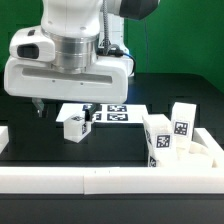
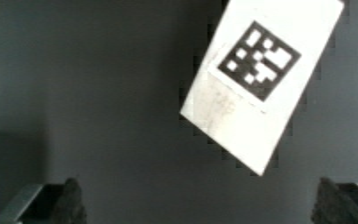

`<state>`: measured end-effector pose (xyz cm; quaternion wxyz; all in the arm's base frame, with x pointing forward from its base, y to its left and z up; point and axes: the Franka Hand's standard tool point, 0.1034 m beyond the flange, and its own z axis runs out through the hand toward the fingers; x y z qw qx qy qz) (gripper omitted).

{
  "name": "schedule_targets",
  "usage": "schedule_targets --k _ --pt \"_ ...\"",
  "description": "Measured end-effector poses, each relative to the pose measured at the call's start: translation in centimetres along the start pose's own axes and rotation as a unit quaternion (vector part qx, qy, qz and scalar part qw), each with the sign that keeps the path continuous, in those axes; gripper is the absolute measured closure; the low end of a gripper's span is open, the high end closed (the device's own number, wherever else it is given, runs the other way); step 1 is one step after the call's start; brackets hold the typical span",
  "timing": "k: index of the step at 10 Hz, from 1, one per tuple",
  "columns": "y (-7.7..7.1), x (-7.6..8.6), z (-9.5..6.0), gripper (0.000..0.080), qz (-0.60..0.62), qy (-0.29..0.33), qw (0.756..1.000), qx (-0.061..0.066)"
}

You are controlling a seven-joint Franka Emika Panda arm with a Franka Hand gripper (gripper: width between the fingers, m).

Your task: Assemble stool

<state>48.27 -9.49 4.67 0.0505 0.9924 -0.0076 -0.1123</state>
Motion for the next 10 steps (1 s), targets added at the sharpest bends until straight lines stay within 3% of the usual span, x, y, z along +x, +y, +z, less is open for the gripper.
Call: schedule_targets --k 2,3,4,6,7,10 --pt "-0.4 0.1 0.0 0.015 0.051 0.001 0.999 0.003" --pt "-0.6 0.0 0.0 0.015 0.098 -0.001 0.995 0.016" --pt "-0.6 0.0 0.0 0.015 0.184 -0.007 0.98 0.071" --pt "-0.5 0.3 -0.2 0.015 0.251 -0.011 0.961 0.117" --pt "-0.9 -0.2 -0.4 0.015 0.252 -0.035 0.958 0.135" --pt "-0.8 -0.9 -0.1 0.015 0.248 -0.1 0.952 0.151"
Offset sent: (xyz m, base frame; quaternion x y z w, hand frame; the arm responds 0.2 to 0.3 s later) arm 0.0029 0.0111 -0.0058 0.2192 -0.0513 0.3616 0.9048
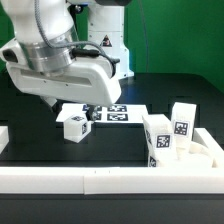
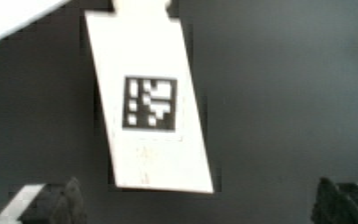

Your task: Assemble stool

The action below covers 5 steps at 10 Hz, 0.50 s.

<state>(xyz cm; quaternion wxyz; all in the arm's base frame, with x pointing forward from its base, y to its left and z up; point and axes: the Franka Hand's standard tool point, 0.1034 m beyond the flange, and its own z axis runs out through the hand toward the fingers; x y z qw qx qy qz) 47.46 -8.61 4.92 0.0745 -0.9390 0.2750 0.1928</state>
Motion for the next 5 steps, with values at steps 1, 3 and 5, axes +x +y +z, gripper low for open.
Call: schedule_targets --k 1,3,5 --pt "0.06 0.21 0.03 0.015 -0.003 -0.019 1.0 -0.002" --pt "0.07 0.35 0.36 0.015 -0.057 -0.096 0.994 -0.012" --pt "0.7 0.6 0.94 0.015 -0.06 -0.169 0.984 -0.011"
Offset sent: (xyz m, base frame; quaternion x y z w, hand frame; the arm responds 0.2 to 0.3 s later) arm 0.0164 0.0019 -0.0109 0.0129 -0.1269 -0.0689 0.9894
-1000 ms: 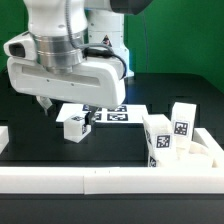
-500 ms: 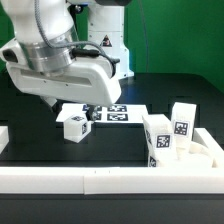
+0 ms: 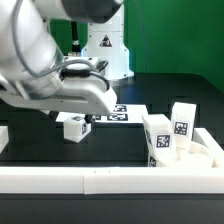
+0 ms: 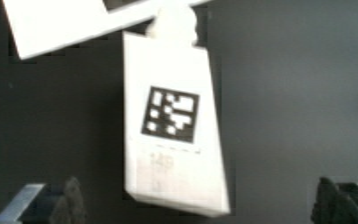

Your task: Assemble stool

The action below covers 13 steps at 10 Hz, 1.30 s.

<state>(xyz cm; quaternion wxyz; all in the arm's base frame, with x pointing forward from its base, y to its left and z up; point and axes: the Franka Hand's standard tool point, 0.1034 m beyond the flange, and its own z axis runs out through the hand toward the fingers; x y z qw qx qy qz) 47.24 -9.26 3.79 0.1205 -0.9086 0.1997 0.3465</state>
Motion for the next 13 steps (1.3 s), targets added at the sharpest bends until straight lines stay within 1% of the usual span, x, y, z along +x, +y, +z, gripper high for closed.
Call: schedule_targets --k 3,4,5,6,7,9,10,11,12,13 --pt "0.5 -0.3 0.6 0.015 0.007 -0.088 0.996 0.003" --pt "0.7 -0.5 1.1 0.015 0.018 -0.123 0.992 0.004" --pt "0.7 -0.5 2.3 0.015 0.045 -0.145 0.988 0.004" --pt "0.3 -0.5 2.9 0.015 0.049 -0.148 0.988 0.0" --pt "0.3 -0.5 3.2 0.015 0.054 -0.151 0.987 -0.001" --pt "0.7 -0.3 4.1 0.015 0.059 -0.159 0.986 -0.002" --pt "0.8 -0.3 4.1 0.015 0.06 -0.159 0.986 -0.003" --pt "0.8 -0.3 4.1 0.0253 0.06 -0.159 0.985 -0.003" --pt "0.8 -0.3 4.1 0.0253 0.06 -0.159 0.985 -0.003" --pt "0.8 -0.3 4.1 0.0429 0.06 -0.159 0.985 -0.003"
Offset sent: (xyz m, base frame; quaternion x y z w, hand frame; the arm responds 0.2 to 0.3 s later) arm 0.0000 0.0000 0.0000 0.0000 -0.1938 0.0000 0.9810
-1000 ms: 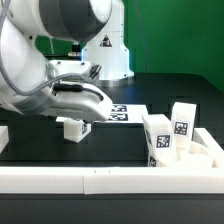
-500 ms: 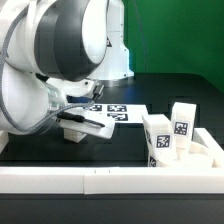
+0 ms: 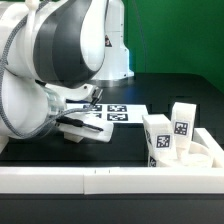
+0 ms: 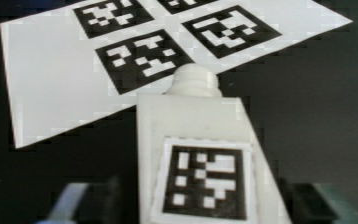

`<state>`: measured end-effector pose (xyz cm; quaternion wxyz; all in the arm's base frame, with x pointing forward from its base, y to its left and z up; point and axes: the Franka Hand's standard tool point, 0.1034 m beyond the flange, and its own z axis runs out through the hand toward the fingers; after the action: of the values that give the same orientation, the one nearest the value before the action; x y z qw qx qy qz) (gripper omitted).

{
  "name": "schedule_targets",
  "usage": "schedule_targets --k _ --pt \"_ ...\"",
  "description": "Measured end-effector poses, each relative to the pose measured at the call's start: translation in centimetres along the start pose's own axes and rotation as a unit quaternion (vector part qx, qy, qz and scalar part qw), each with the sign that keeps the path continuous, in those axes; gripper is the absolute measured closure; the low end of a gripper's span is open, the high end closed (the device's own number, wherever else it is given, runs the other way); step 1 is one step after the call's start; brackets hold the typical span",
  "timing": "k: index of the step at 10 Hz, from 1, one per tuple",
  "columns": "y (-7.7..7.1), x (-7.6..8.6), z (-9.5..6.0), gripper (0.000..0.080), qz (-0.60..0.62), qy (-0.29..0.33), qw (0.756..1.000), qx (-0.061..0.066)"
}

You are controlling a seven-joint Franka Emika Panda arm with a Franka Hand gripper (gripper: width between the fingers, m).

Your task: Assemble stool

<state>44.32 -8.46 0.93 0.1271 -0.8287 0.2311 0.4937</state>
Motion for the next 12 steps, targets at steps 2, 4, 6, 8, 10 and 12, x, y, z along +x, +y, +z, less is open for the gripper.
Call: schedule_targets --k 2,4,6,8,10,12 --pt "-0.2 -0.2 -0.5 0.0479 -0.003 0.007 1.0 0.0" --pt "-1.6 -3.3 -3.9 0.0479 -0.026 0.027 0.999 -0.008" --pt "-2.2 -4.6 -6.7 0.0479 -0.071 0.112 0.99 -0.036" --pt "-2.6 -4.6 -6.8 0.0479 -0.076 0.177 0.981 -0.03" --pt "-4.5 -6.1 -9.1 0.0479 -0.089 0.234 0.967 -0.045" --pt "-9.5 -10.3 -11.9 0.0479 -0.125 0.298 0.942 -0.087"
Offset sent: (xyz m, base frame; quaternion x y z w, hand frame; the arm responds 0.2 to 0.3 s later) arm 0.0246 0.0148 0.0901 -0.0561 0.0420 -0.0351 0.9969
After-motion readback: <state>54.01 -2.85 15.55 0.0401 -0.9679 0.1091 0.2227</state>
